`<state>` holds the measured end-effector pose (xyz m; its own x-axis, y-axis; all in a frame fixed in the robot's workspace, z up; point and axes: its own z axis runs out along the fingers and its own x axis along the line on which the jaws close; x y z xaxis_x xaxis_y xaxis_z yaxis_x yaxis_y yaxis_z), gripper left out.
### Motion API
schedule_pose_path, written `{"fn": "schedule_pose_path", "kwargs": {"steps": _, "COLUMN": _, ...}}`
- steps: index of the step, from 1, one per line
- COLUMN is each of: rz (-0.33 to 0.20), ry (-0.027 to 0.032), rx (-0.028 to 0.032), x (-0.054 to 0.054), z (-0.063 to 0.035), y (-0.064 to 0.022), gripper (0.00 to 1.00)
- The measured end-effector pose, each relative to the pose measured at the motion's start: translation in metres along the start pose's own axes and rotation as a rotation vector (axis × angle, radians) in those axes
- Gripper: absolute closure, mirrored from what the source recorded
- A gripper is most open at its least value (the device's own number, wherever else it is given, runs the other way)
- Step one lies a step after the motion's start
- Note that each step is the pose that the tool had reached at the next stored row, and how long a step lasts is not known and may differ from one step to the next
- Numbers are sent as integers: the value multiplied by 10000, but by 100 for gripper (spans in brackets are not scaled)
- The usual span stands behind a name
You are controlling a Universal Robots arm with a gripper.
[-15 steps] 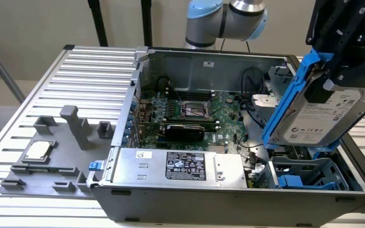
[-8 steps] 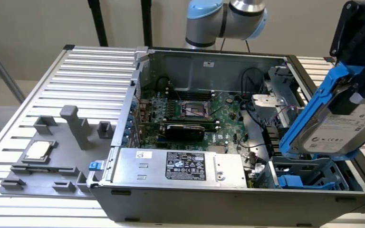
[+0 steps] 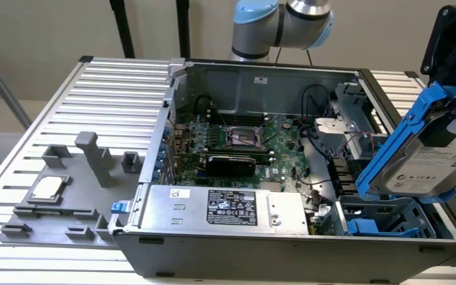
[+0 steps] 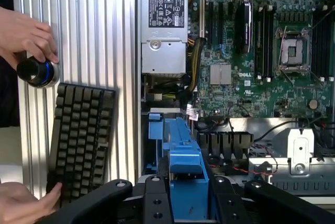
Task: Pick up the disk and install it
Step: 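Pick up the disk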
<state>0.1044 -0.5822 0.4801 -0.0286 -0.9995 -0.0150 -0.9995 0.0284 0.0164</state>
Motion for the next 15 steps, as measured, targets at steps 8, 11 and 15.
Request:
{"fn": "schedule_pose_path", "kwargs": {"steps": 8, "rz": 0, "ry": 1, "rx": 0, "x": 0, "z": 0, "y": 0, "gripper": 100}}
{"fn": "schedule_pose_path", "kwargs": {"steps": 11, "rz": 0, "ry": 0, "rx": 0, "x": 0, "z": 0, "y": 0, "gripper": 100}}
{"fn": "schedule_pose_path", "kwargs": {"steps": 15, "rz": 0, "ry": 0, "rx": 0, "x": 0, "z": 6, "y": 0, "gripper": 100}}
